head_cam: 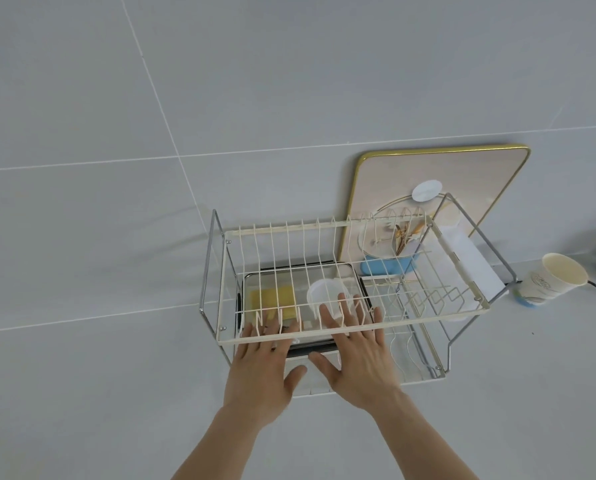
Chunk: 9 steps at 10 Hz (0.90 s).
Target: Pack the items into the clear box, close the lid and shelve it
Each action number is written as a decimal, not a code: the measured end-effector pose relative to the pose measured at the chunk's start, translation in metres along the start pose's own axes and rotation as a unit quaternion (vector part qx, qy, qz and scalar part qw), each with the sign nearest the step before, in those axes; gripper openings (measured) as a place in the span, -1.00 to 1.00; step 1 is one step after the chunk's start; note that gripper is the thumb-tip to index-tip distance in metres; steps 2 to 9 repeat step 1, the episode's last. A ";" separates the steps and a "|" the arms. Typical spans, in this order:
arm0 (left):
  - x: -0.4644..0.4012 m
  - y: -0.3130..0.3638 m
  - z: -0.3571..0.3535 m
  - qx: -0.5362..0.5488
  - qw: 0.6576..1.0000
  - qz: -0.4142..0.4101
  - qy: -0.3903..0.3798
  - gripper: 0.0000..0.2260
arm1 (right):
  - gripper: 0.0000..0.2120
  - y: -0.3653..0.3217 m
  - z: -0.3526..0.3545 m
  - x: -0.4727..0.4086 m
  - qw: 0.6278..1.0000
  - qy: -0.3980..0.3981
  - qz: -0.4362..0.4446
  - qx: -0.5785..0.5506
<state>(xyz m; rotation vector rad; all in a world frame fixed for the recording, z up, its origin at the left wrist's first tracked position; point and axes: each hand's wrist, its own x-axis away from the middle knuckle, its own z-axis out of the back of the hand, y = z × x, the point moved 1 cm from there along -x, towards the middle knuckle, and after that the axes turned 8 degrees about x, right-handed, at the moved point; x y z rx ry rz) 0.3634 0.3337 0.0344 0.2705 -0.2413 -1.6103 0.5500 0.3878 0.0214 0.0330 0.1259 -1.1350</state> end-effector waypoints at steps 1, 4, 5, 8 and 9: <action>0.029 0.002 0.001 0.004 1.000 -0.006 0.016 -0.38 | -0.23 -0.014 0.007 0.015 0.999 0.028 -0.041 -0.017; 0.029 0.002 0.001 0.004 1.000 -0.006 0.016 -0.38 | -0.23 -0.014 0.007 0.015 0.999 0.028 -0.041 -0.017; 0.029 0.002 0.001 0.004 1.000 -0.006 0.016 -0.38 | -0.23 -0.014 0.007 0.015 0.999 0.028 -0.041 -0.017; 0.029 0.002 0.001 0.004 1.000 -0.006 0.016 -0.38 | -0.23 -0.014 0.007 0.015 0.999 0.028 -0.041 -0.017; 0.029 0.002 0.001 0.004 1.000 -0.006 0.016 -0.38 | -0.23 -0.014 0.007 0.015 0.999 0.028 -0.041 -0.017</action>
